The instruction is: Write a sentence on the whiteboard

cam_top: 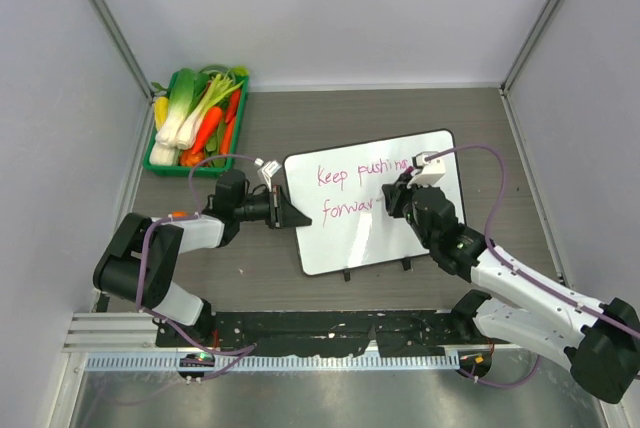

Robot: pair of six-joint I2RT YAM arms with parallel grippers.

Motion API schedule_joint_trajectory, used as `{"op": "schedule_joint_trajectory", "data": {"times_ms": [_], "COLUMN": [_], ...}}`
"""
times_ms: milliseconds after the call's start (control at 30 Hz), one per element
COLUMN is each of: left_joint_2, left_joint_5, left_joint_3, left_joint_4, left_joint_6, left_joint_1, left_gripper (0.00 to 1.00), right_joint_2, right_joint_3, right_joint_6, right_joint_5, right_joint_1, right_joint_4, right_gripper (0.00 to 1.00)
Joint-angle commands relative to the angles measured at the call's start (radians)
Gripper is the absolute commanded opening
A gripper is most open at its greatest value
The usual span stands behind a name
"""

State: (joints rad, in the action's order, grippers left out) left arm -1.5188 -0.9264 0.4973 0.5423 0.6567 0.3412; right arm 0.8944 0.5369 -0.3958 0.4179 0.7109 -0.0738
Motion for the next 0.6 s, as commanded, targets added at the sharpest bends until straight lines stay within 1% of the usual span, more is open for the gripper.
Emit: {"op": "schedule_joint_trajectory", "data": {"times_ms": [0,167,400,567], "left_joint_2": [-0.032,-0.032,-0.032,-0.034], "left_joint_5": [0.189,0.187,0.189,0.189], "left_joint_3": [-0.019,-0.017,-0.019,-0.017], "left_joint_4": [-0.131,-0.131,-0.131,-0.131], "left_joint_6": [-0.115,-0.115,-0.115,-0.114], "left_joint_1": [0.021,0.021,0.022,0.021], "left_gripper": [0.00,0.00,0.00,0.00], "right_joint_2": [0.009,0.024,0.031,0.034], "right_joint_3": [-0.015,-0.017,-0.018,-0.022], "right_joint_6": [-0.002,0.003,0.002,-0.005], "right_joint_5": [0.050,0.047,0.001,-0.025], "right_joint_1": [-0.004,-0.004,-0.004,-0.005], "right_joint_4": [-0.037,-0.040,-0.061,-0.037], "right_gripper": [0.01,0.01,0.01,0.01]}}
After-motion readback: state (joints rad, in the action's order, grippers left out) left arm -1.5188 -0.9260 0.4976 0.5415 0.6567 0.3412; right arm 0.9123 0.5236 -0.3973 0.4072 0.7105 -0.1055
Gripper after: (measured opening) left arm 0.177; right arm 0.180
